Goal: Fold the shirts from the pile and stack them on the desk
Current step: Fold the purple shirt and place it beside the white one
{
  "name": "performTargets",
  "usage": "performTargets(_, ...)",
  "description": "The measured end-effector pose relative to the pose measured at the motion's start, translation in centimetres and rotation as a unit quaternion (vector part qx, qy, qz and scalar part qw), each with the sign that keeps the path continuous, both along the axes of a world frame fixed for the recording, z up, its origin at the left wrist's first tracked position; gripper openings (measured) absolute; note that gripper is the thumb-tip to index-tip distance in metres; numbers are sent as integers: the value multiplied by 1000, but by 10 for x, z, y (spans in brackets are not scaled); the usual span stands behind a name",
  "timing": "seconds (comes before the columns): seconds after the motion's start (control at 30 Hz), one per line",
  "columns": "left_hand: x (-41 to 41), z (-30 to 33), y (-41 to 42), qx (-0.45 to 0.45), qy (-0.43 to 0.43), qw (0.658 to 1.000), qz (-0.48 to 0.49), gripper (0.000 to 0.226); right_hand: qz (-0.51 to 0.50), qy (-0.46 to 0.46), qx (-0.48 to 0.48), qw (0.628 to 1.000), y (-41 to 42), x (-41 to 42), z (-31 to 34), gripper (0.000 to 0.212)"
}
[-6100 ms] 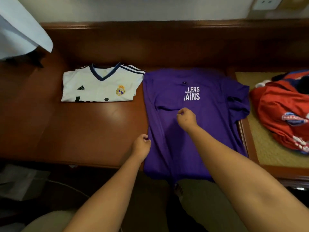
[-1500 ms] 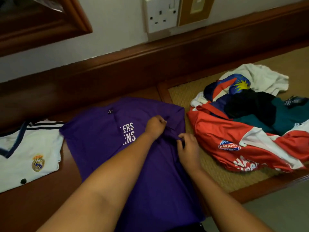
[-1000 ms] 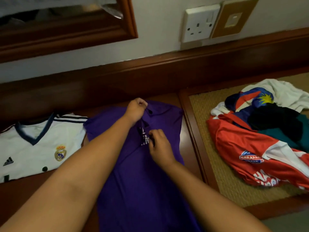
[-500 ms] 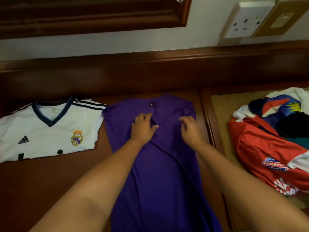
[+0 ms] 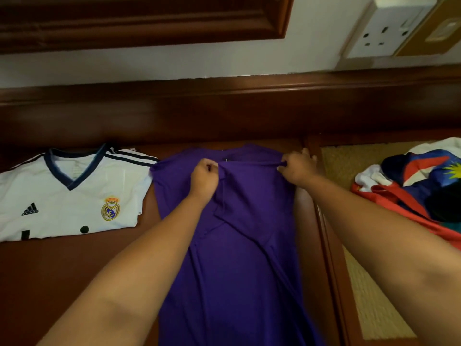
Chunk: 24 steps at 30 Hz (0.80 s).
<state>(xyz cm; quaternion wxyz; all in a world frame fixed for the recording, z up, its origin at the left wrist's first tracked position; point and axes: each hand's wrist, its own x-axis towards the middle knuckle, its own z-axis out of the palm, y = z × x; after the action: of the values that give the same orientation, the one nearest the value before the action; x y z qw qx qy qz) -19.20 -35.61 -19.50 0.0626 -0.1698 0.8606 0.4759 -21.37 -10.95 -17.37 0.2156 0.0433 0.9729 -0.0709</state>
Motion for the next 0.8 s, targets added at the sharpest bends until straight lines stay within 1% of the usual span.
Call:
performTargets(0.07, -9, 2, -4, 40, -16, 998, 35, 10, -17, -10, -9, 1000, 1, -9, 3, 34)
performTargets(0.23, -23, -5, -8, 52, -20, 997, 60, 10, -66, -7, -94, 993, -2, -24, 1, 15)
performTargets(0.3, -20, -12, -9, 95, -43, 992, 78, 6, -73, -7, -101, 992, 0, -27, -3, 14)
performTargets(0.37, -12, -20, -11, 144, -81, 983, 73, 18, -81, -6, -105, 991, 0, -29, -8, 15)
performTargets(0.4, -8, -22, -13, 146, -93, 984, 48, 24, -82, -6, -103, 991, 1, -29, -11, 16)
performTargets(0.5, -6, -22, -15, 82, -97, 992, -26, 33, -83, -4, -92, 992, 1, -30, -16, 16)
performTargets(0.63, -20, -13, -17, -1, -37, 999, -31, 31, -98, 17, -96, 990, -1, -31, -19, 15)
performTargets(0.73, -22, -8, -19, -37, -36, 997, -50, 31, -73, 54, -77, 993, -1, -24, -20, 17)
performTargets(0.8, -15, -5, -20, -58, -48, 994, -83, 35, -58, 86, -72, 992, -3, -10, -23, 27)
